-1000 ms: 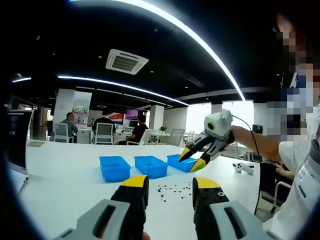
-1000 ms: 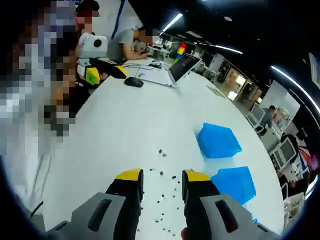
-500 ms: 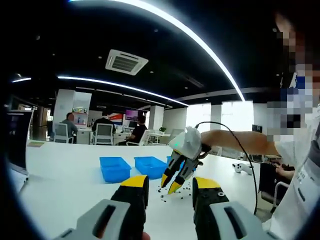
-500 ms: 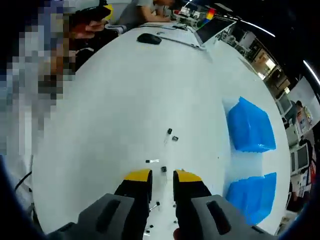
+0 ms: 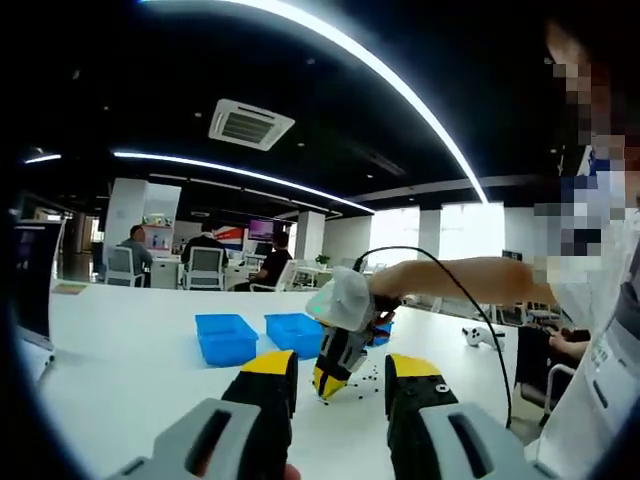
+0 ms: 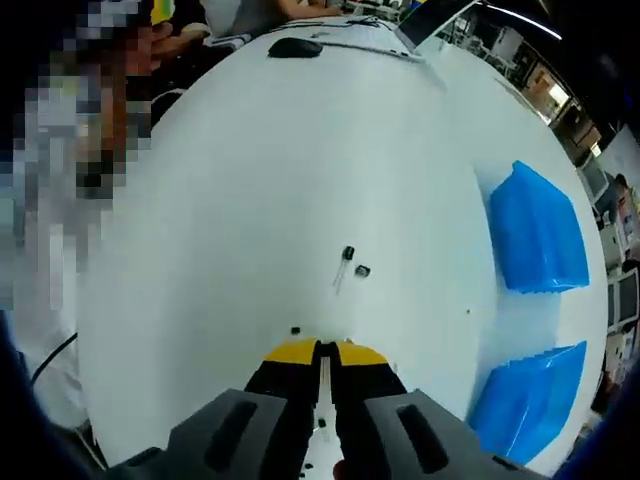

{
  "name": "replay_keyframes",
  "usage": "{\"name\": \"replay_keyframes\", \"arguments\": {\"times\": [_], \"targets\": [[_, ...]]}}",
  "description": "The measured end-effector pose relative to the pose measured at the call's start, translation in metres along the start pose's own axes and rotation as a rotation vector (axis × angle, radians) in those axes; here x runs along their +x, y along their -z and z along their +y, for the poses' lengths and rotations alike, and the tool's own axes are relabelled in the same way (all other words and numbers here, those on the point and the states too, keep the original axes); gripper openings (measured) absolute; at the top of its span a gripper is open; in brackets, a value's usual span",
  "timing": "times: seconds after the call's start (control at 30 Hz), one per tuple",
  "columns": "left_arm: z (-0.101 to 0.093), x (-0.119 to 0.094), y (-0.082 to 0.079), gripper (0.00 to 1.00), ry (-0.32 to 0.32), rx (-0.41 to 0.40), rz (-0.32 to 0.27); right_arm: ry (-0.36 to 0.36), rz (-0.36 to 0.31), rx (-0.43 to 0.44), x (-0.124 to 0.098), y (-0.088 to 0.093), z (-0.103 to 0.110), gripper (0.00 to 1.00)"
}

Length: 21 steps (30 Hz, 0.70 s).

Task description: Pick up the resistors one by one and place each resistor into its matching bin, sorting the parts by color and model until every resistor is separated into the correct bin for its type

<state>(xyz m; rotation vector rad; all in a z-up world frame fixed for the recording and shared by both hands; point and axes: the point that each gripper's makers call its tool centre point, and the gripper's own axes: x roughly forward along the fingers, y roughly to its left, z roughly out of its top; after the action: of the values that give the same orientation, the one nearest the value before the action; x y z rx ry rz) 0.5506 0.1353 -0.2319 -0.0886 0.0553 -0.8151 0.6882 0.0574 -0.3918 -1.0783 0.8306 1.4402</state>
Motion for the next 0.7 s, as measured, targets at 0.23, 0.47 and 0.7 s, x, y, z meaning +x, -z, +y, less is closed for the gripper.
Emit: {"name": "replay_keyframes", "arguments": {"times": [0.23,0.47,0.7], "targets": [[0.001,-0.001,-0.001,0.37,-0.001,0.002,-0.002,0.044,-0.035,-0.006,-0.008,-0.002,-0.004,0.07],[0.002,-0.002,-0.002,0.37,-0.002,0.001,-0.004,0.188,-0.285,0.115,-0.059,-0.026,-0.01,0.07],[-0.001,0.0,-0.002,0.37,0.006,0.006,-0.002,0.293,-0.519,0.244,-0.11,-0.008,0.014,0.07]]}}
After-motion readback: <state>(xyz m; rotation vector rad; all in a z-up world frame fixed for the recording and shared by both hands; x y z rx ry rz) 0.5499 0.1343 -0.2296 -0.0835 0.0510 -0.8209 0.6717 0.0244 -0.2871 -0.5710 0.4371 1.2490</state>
